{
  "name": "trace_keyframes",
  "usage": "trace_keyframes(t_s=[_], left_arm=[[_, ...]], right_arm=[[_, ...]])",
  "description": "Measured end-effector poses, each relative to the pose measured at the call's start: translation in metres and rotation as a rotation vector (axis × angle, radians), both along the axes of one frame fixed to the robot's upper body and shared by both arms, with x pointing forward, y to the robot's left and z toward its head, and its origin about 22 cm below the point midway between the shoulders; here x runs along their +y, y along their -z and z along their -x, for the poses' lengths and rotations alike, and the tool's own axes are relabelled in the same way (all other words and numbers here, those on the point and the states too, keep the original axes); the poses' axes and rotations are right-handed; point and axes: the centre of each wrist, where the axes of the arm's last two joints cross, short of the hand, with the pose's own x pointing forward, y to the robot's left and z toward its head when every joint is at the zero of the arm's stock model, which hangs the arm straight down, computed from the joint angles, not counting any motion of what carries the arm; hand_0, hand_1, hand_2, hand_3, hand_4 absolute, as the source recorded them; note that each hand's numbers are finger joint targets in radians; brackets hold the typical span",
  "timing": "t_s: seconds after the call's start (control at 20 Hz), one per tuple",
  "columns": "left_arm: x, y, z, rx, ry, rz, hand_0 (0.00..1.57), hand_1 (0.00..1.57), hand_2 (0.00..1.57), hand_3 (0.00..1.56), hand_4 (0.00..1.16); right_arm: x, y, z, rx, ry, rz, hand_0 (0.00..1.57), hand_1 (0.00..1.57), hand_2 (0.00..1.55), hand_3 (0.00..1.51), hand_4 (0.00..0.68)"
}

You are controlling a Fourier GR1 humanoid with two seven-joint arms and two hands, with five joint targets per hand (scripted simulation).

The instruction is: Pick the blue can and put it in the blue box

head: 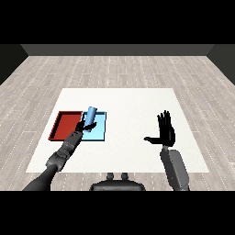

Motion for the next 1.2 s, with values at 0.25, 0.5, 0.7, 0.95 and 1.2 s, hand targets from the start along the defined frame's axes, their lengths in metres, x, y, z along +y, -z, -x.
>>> trace_keyframes(t_s=[0.25, 0.5, 0.7, 0.95, 1.2], left_arm=[[-0.005, 0.001, 0.000, 0.035, 0.037, -0.045, 0.00, 0.00, 0.00, 0.00, 0.00], [-0.012, 0.007, 0.004, -0.016, -0.005, -0.057, 0.00, 0.00, 0.00, 0.00, 0.00], [-0.016, 0.010, 0.007, -0.170, -0.118, -0.043, 0.00, 0.00, 0.00, 0.00, 0.00], [-0.018, -0.007, -0.002, -0.495, -0.094, 0.009, 0.00, 0.00, 0.00, 0.00, 0.00], [-0.032, -0.014, 0.003, -0.763, 0.064, 0.139, 0.00, 0.00, 0.00, 0.00, 0.00]], right_arm=[[0.004, -0.003, 0.002, -0.014, -0.009, 0.001, 0.00, 0.00, 0.00, 0.00, 0.000], [0.007, -0.003, -0.001, -0.021, -0.020, -0.026, 0.00, 0.00, 0.00, 0.00, 0.000], [0.003, -0.003, 0.001, -0.034, -0.028, -0.043, 0.00, 0.00, 0.00, 0.00, 0.000], [0.000, -0.002, 0.002, -0.031, -0.041, -0.043, 0.00, 0.00, 0.00, 0.00, 0.000], [0.000, -0.003, 0.001, -0.019, -0.040, -0.013, 0.00, 0.00, 0.00, 0.00, 0.000]])
